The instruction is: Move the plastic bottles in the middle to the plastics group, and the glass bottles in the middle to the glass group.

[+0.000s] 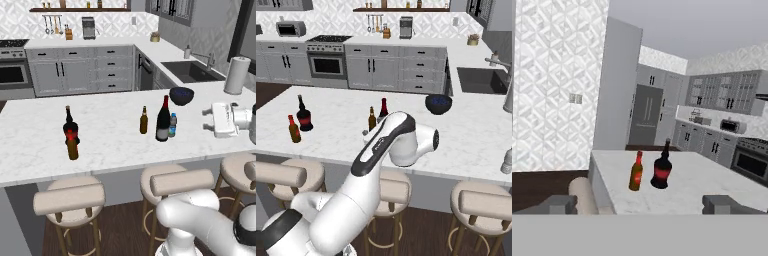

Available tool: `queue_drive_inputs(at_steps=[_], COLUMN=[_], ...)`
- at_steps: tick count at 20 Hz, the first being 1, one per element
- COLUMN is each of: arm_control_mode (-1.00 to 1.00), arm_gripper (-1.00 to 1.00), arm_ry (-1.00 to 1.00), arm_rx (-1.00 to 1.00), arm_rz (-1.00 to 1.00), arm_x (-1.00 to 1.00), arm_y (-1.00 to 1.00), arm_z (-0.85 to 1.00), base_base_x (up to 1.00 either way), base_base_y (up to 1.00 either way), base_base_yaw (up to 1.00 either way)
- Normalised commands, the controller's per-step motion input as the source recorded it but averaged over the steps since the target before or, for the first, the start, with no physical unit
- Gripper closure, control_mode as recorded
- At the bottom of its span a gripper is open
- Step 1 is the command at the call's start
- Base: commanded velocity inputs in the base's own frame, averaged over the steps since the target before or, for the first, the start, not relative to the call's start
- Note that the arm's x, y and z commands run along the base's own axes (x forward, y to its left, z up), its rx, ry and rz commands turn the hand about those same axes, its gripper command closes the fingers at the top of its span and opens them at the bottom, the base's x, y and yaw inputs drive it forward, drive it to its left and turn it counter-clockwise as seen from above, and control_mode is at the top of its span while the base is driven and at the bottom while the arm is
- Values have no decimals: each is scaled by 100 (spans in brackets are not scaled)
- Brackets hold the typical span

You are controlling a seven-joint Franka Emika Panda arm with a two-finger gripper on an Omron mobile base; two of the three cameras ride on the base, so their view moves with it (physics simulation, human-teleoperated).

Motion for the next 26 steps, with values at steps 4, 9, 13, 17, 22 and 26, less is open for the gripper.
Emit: queue_drive_inputs(at_steps=[4,9,13,17,22,26], arm_control_mode=[-100,-100,-100,-100,-100,-100], arm_gripper=[-100,-100,-100,-100,-100,-100], arm_ry=[2,10,10,17,4,2], arm_rx=[20,1,-2,0,0,0], arm_rz=[0,-1,0,0,0,0], arm_x=[42,43,33,28,27,27], arm_y=[0,8,1,0,4,2], arm_z=[0,6,1,0,-7,-5], base_base_x=[0,0,0,0,0,0], base_base_y=[0,0,0,0,0,0], base_base_yaw=[0,0,0,0,0,0])
